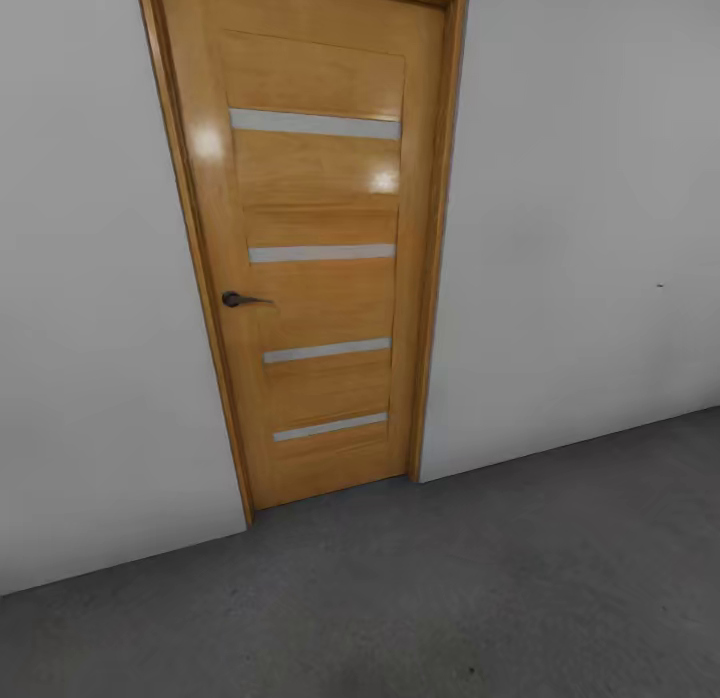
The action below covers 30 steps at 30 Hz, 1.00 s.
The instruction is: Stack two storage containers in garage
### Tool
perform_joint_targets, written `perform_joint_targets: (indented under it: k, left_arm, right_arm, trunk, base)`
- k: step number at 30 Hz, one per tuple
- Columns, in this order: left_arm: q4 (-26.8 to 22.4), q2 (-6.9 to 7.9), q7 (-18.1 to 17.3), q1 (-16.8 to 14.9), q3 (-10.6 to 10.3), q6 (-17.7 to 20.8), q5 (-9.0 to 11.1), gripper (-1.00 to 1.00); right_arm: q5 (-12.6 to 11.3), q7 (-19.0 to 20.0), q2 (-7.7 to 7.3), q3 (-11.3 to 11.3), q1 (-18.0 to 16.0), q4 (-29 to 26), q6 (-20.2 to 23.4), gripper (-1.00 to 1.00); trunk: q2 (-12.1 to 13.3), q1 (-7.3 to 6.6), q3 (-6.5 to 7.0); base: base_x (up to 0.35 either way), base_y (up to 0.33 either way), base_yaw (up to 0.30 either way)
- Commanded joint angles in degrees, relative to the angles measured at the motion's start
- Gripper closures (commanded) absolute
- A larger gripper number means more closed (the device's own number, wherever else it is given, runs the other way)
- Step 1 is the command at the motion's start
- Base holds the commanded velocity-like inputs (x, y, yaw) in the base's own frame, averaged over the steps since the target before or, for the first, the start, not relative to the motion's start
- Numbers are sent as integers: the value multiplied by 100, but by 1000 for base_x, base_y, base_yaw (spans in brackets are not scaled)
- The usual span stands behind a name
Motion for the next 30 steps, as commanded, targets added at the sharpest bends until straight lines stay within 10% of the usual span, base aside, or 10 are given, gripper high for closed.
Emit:
perform_joint_targets:
  k: [1, 15, 30]
  left_arm:
    - [-33, 17, 5, -6, 12, -33, 13, -100]
    - [-175, 26, 9, -9, 49, -120, 26, -100]
    - [-175, 35, 9, -9, 48, -123, 35, -100]
  right_arm:
    - [14, 7, 9, 33, -11, 0, 3, -100]
    - [-272, 22, 18, 484, -18, 9, 17, -100]
    - [-395, 21, 18, 966, -18, 9, 18, -100]
  trunk:
    - [-2, 0, -3]
    - [-2, 0, -3]
    - [-2, 0, -3]
  base:
    - [0, 0, 0]
    - [20, 0, 0]
    - [308, 0, 0]
